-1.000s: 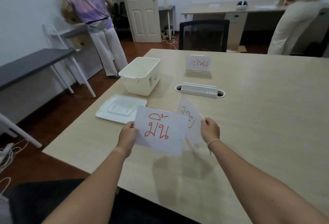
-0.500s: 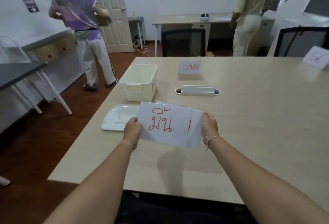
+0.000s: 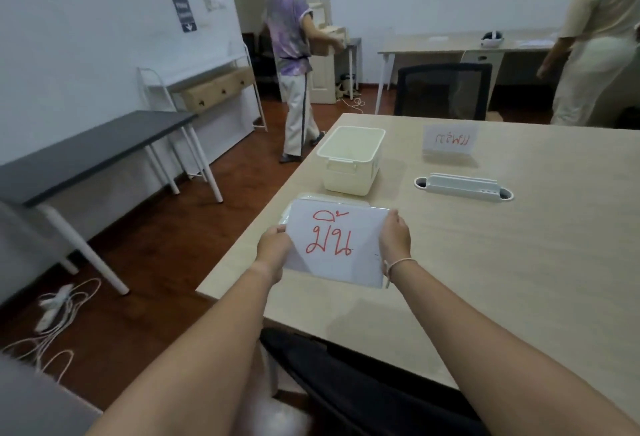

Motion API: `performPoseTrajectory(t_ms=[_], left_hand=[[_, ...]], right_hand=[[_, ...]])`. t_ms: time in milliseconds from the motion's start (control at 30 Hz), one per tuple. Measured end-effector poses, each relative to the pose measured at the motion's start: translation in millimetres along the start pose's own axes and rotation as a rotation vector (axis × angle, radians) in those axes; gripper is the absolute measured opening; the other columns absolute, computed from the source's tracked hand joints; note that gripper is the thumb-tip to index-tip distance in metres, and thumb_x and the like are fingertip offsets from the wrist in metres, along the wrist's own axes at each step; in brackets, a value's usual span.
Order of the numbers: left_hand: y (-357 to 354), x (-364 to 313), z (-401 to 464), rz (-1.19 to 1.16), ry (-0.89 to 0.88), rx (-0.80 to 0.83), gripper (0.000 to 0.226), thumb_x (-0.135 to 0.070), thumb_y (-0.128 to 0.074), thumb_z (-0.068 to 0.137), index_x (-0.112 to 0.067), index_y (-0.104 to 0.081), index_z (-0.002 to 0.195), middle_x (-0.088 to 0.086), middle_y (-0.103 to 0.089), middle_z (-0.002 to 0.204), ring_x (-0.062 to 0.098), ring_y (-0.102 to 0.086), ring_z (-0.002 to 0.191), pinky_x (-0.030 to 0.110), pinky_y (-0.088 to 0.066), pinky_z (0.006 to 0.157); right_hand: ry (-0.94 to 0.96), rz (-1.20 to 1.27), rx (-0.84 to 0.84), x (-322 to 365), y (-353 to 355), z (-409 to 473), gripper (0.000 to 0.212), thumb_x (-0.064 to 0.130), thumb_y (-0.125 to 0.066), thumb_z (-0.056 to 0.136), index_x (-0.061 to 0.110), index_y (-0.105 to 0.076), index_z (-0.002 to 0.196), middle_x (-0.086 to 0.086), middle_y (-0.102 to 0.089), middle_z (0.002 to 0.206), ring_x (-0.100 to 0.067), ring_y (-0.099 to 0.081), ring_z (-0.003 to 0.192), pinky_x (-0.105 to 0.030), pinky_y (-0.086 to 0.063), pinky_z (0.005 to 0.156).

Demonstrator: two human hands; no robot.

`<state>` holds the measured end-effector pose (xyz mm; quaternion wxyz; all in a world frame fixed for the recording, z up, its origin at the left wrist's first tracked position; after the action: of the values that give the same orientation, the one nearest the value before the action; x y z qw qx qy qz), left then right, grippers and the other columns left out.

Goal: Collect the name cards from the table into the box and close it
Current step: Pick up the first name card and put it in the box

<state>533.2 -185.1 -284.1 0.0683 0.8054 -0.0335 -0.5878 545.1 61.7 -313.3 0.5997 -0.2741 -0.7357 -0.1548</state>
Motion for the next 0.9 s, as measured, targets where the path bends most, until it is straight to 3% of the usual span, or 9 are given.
performPoseTrajectory(t_ms=[67, 133, 200, 333, 433, 533, 667, 833, 900], left_hand=[[19.1, -1.2, -1.5, 0.019, -0.010, 0.016, 0.019, -0.007, -0.052, 0.085, -0.011, -0.065, 0.097, 0.011, -0.068, 0.093, 0.028, -0.064, 0.083, 0.035, -0.054, 0.076], [37.7, 2.5, 7.4, 0.047, -0.010, 0.026, 0.027, 0.000, -0.045, 0.088, -0.012, -0.068, 0.094, 0.010, -0.070, 0.093, 0.031, -0.065, 0.089, 0.043, -0.054, 0.086], [57.5, 6.6, 18.6, 0.072, -0.010, 0.033, 0.034, 0.002, -0.042, 0.087, -0.008, -0.070, 0.103, 0.013, -0.071, 0.102, 0.034, -0.067, 0.098, 0.046, -0.054, 0.090], [88.4, 12.4, 41.4, 0.093, -0.001, 0.104, 0.037, 0.000, -0.038, 0.091, -0.013, -0.064, 0.113, 0.008, -0.069, 0.107, 0.020, -0.066, 0.086, 0.032, -0.055, 0.067], [116.0, 8.6, 63.8, 0.082, -0.006, 0.169, 0.033, -0.001, -0.039, 0.093, -0.016, -0.063, 0.110, 0.008, -0.068, 0.108, 0.018, -0.065, 0.086, 0.032, -0.056, 0.070], [150.4, 2.0, 90.0, 0.097, -0.037, 0.213, 0.037, -0.001, -0.040, 0.093, -0.015, -0.061, 0.120, 0.009, -0.067, 0.113, 0.019, -0.067, 0.089, 0.029, -0.058, 0.065], [202.1, -11.5, 124.2, 0.150, -0.111, 0.199, 0.037, -0.005, -0.040, 0.095, -0.015, -0.059, 0.125, 0.007, -0.066, 0.117, 0.021, -0.063, 0.097, 0.028, -0.054, 0.072], [242.3, -21.1, 157.5, 0.268, -0.174, 0.185, 0.035, -0.011, -0.040, 0.096, -0.016, -0.057, 0.127, 0.005, -0.063, 0.123, 0.019, -0.058, 0.104, 0.030, -0.048, 0.080], [246.9, -24.4, 169.3, 0.293, -0.194, 0.197, 0.034, -0.012, -0.042, 0.096, -0.016, -0.056, 0.127, 0.005, -0.063, 0.127, 0.018, -0.057, 0.106, 0.026, -0.048, 0.073]], right_hand=[[-0.006, -0.016, 0.046, -1.9, -23.4, -8.5, 0.047, 0.039, -0.027, 0.098, 0.008, -0.059, 0.114, -0.007, -0.054, 0.103, -0.023, -0.051, 0.096, -0.035, -0.042, 0.089], [-0.005, -0.068, 0.082, -5.1, -44.4, -16.5, 0.040, 0.038, -0.032, 0.096, 0.010, -0.057, 0.110, -0.008, -0.053, 0.103, -0.025, -0.051, 0.095, -0.038, -0.044, 0.091], [0.001, -0.115, 0.101, -8.4, -64.8, -22.9, 0.032, 0.033, -0.036, 0.094, 0.011, -0.055, 0.108, -0.008, -0.053, 0.102, -0.025, -0.052, 0.094, -0.040, -0.044, 0.095], [0.037, -0.184, 0.121, -8.9, -105.7, -30.1, 0.026, 0.027, -0.035, 0.095, 0.010, -0.052, 0.106, -0.006, -0.052, 0.096, -0.024, -0.049, 0.088, -0.035, -0.042, 0.083], [0.028, -0.186, 0.128, -14.0, -143.6, -31.7, 0.024, 0.030, -0.034, 0.097, 0.011, -0.048, 0.098, -0.002, -0.050, 0.080, -0.019, -0.049, 0.072, -0.029, -0.039, 0.072], [0.018, -0.170, 0.113, -17.2, -184.2, -33.5, 0.024, 0.030, -0.034, 0.097, 0.013, -0.047, 0.084, -0.001, -0.048, 0.076, -0.017, -0.047, 0.066, -0.026, -0.039, 0.061], [0.037, -0.139, 0.084, -14.0, -243.8, -36.7, 0.022, 0.027, -0.036, 0.095, 0.013, -0.052, 0.092, -0.006, -0.055, 0.093, -0.026, -0.053, 0.083, -0.032, -0.045, 0.074], [0.041, -0.116, 0.048, -19.2, -293.9, -35.0, 0.023, 0.029, -0.038, 0.093, 0.014, -0.054, 0.087, -0.007, -0.055, 0.091, -0.026, -0.053, 0.081, -0.033, -0.045, 0.076], [0.049, -0.128, 0.022, -19.2, -304.0, -29.9, 0.023, 0.029, -0.037, 0.094, 0.013, -0.053, 0.088, -0.006, -0.055, 0.088, -0.026, -0.052, 0.079, -0.033, -0.045, 0.075]])
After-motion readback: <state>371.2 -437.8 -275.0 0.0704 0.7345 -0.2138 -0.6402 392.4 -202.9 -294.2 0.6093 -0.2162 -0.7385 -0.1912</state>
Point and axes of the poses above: each hand's wrist, its own z-axis towards the middle knuckle, its own y-axis out of the back of the hand, x = y × z, the point moved 10 cm from there along z, towards the middle knuckle
